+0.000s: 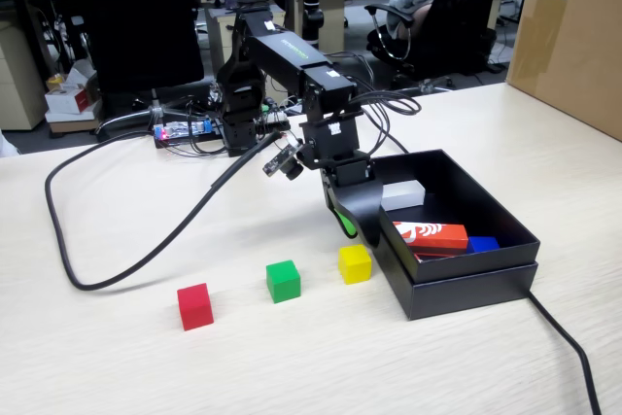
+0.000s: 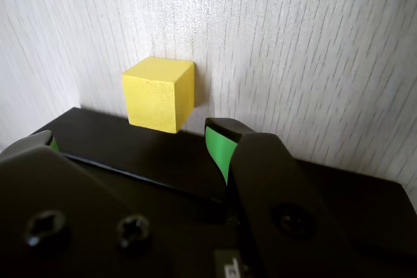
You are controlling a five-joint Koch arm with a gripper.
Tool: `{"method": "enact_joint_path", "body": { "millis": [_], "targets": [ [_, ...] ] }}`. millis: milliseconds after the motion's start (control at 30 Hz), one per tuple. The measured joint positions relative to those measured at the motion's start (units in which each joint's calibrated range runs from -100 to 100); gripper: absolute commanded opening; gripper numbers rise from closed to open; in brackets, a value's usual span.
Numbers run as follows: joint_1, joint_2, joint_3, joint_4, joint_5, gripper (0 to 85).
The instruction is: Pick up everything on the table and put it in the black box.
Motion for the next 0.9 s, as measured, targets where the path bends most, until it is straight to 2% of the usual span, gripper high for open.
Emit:
{"method": "enact_joint_path", "body": {
  "millis": [900],
  "targets": [
    [-0.49,6.08,-1.73,0.23,0.15,46.5]
  ]
}}
